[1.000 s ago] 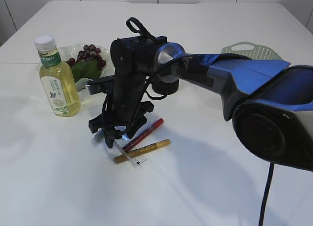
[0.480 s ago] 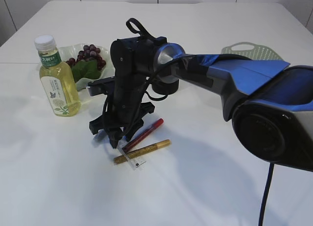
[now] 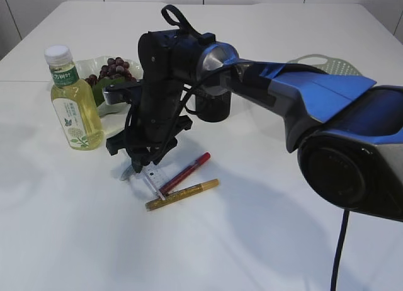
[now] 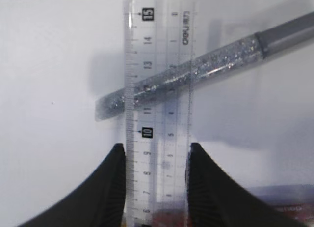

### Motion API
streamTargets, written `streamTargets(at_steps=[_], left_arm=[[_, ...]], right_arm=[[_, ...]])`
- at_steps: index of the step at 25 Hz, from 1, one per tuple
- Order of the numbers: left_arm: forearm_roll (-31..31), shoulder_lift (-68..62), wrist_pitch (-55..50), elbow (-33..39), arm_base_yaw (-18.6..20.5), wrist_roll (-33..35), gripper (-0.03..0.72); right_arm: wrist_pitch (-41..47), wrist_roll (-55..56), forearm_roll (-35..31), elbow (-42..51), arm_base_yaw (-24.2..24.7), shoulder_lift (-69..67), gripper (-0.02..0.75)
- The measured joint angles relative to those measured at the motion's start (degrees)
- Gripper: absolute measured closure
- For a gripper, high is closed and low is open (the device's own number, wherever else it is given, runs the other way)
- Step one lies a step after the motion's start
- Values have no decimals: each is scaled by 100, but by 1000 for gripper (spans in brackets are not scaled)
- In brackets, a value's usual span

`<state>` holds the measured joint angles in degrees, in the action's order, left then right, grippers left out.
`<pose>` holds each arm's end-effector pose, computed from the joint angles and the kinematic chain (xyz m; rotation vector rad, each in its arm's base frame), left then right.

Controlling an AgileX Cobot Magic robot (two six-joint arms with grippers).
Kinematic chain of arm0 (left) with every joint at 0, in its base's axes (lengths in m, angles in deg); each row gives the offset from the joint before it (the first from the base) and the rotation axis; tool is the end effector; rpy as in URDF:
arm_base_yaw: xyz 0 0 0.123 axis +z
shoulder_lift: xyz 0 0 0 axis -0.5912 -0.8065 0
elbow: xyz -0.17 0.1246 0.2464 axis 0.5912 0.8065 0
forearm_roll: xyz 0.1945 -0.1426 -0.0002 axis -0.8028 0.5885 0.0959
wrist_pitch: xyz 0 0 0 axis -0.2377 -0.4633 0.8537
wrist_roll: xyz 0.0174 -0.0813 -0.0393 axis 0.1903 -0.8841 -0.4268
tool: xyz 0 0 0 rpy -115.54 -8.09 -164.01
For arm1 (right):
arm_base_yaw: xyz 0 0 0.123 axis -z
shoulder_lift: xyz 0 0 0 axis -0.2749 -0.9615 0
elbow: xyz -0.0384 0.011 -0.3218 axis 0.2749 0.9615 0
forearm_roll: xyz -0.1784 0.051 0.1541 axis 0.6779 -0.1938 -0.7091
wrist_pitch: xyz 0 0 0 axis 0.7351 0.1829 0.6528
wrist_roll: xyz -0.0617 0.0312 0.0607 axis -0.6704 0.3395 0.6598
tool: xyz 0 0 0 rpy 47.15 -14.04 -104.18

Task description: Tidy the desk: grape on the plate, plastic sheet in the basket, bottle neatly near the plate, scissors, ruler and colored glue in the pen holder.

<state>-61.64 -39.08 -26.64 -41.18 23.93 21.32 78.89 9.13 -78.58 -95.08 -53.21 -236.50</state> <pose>0.2522 -0.0510 0.3672 0.1483 2.8634 -0.0020 0.4303 0.3476 0.1745 -0.9246 2.8056 0.3657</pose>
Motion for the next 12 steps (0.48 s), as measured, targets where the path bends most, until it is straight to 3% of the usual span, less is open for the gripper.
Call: streamTargets(at_steps=[12], left_arm=[[0,0,0,0,0,0,449]], right_arm=[[39,-54,46,-108,0,131,438]])
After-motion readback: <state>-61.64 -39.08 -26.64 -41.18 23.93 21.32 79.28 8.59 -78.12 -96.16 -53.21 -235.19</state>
